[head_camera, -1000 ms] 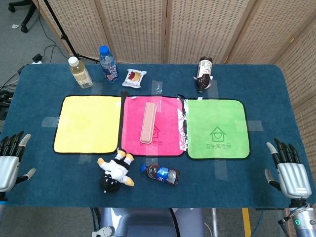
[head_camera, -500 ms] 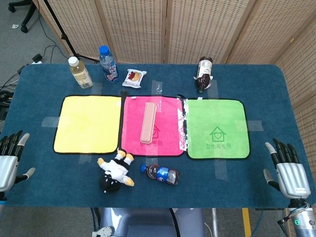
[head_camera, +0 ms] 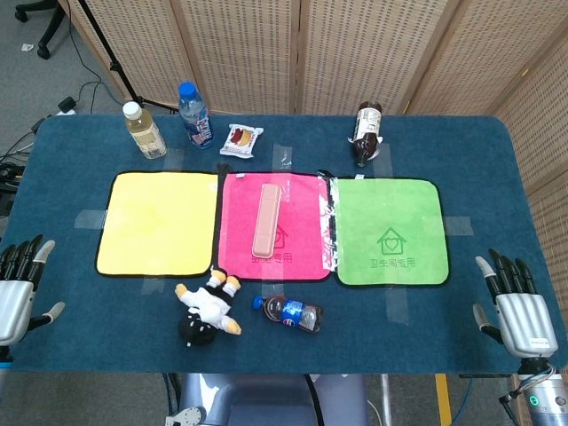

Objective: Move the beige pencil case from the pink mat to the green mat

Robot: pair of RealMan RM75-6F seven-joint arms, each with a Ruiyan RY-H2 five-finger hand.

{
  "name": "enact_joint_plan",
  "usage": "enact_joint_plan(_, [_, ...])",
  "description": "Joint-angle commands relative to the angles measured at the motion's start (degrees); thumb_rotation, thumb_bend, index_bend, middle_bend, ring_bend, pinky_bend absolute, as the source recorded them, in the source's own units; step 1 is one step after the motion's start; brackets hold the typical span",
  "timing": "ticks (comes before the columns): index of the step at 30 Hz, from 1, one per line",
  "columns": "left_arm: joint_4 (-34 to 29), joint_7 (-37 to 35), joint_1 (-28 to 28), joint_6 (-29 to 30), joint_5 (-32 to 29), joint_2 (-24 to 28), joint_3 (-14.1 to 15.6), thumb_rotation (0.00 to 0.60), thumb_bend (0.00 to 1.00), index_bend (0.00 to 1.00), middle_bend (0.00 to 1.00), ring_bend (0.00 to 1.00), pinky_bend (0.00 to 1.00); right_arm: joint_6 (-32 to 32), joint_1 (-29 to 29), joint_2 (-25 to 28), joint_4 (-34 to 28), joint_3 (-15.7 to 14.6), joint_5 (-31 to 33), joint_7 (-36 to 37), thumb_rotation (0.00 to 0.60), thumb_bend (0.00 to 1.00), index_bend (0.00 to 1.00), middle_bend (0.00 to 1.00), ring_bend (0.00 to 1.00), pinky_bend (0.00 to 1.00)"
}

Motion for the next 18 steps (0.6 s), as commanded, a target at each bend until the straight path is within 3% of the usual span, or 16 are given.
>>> enact_joint_plan(1, [-0.1,0.0,0.0,-0.2,0.0,0.0,0.2,0.600,0.16,0.00,0.00,0.00,0.00,1.0,0.4,-0.7,0.9,0.8,-0.8,0.7,0.600,0.47,0.01,0.00,0.00,0.00])
enact_joint_plan(8, [-0.3,-0.2,-0.2,-0.7,0.2,0.1,0.4,0.600,0.16,0.00,0.00,0.00,0.00,0.7,3.8,-2.3,4.1,3.2,-2.9,-0.2,0.600,0.47,0.17,0.06,0.00,0.00])
enact_joint_plan(18, [-0.3,-0.6,-0.8,-1.9,-0.1,-0.2,0.3,0.600,0.16,0.00,0.00,0.00,0.00,-8.2,13.1,-3.4,7.5,6.4,-4.1,-7.9,0.600,0.49,0.18,0.08,0.00,0.00])
